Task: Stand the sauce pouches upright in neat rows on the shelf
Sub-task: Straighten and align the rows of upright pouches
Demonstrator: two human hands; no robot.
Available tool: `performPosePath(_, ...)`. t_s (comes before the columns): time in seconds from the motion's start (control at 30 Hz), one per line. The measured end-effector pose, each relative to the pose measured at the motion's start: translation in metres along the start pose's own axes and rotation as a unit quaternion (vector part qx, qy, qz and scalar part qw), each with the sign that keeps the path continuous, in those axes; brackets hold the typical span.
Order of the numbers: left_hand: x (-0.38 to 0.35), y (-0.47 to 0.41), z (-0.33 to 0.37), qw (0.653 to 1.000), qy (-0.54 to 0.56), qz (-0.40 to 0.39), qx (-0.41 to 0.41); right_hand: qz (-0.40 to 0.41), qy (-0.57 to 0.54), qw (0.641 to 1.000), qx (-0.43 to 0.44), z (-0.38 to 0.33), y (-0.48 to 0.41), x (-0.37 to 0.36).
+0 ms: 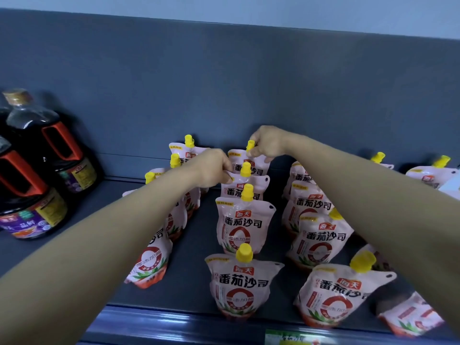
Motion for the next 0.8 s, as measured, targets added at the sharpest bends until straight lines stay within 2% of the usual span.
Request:
performPosePath(0.5, -0.002, -0.008, -0.003, 1.000, -0.003, 0.004, 0.017, -0.008, 0.003, 1.000, -0.004, -0.004, 0.009, 0.015)
performPosePath(0.7, -0.003, -0.006, 0.002, 1.000, -0.011, 0.009, -0.001, 0.067, 0.096, 0.993, 0.009, -0.007, 0.033, 0.036)
performPosePath(0.8, -0.003, -0.003, 0.003, 1.000, -0.016, 0.012, -0.009, 0.084, 0.094, 0.992, 0.017, -0.010, 0.044, 0.040)
Point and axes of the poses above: each hand's wrist, its own y-axis away from the middle knuckle, its own x-axis out of the back of the hand, z = x × y, the point moved 6 cm from there along -y, towards the middle knuckle, and after that the axes turned 8 degrees about x, right-handed, at the moved point
